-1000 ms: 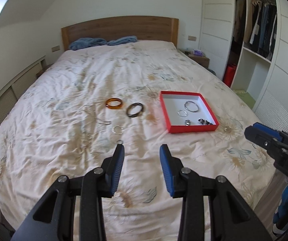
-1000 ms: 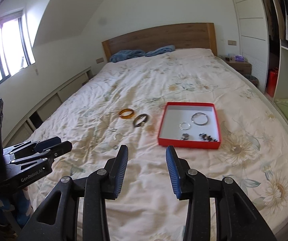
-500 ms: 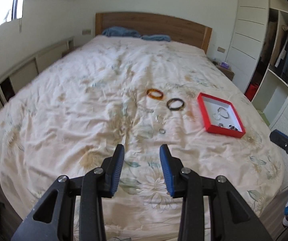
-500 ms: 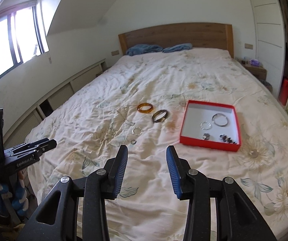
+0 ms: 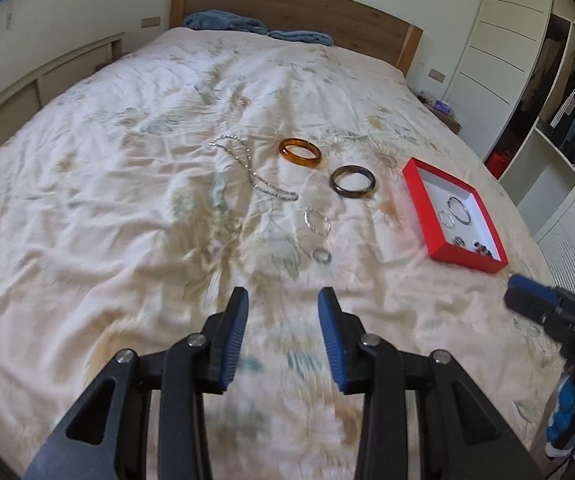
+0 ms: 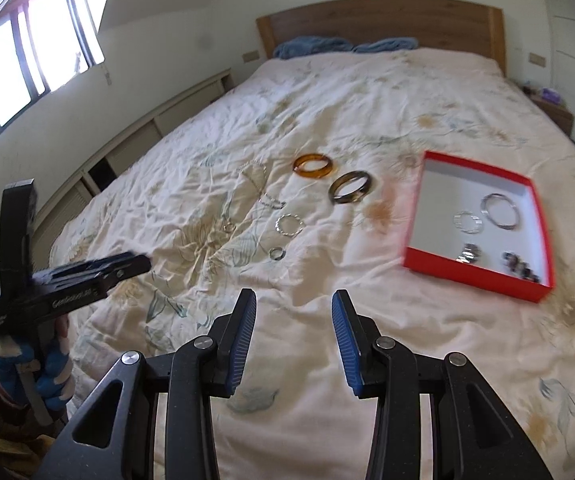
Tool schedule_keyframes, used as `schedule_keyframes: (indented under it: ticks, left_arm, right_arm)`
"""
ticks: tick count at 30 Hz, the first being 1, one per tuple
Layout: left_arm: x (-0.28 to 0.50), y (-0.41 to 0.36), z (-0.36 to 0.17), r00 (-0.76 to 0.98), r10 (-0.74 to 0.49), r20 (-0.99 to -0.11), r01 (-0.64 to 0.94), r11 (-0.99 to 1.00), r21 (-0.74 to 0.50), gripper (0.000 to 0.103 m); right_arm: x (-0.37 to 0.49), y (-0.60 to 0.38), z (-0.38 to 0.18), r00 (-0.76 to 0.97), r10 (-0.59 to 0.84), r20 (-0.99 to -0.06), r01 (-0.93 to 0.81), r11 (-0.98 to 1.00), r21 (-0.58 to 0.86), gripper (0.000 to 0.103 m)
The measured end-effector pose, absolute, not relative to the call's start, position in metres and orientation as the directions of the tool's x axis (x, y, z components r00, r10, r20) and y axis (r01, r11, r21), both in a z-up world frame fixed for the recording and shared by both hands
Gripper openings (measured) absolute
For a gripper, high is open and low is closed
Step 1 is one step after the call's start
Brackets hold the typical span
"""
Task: Organize jewelry
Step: 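Withdraw both tools from the box back toward the remaining jewelry, then grasp the small silver ring with both tools and carry it toward the box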
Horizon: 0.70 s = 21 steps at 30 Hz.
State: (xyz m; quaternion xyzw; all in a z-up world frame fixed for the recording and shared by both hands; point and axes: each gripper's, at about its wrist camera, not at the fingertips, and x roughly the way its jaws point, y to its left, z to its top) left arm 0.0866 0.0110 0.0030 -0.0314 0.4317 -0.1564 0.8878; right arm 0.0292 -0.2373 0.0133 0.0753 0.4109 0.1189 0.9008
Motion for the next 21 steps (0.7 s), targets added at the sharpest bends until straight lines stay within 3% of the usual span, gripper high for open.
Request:
schedule_keyframes:
  ticks: [10, 21]
  left_arm:
    - [0.193, 0.000, -0.052, 0.576, -0.264, -0.774, 0.231, 0.960, -0.155, 0.034]
    - [0.231, 0.000, -0.102, 0.561, -0.206, -0.802, 0.225, 0.970, -0.091, 0.030]
  right_arm:
    - [0.123, -0.212, -0.044, 0.540, 0.379, -0.752, -0.243, 0.925, 0.292, 0.040]
    - [0.183, -0.182, -0.093, 0.467, 0.431, -0.772, -0.333, 0.895, 0.298, 0.040]
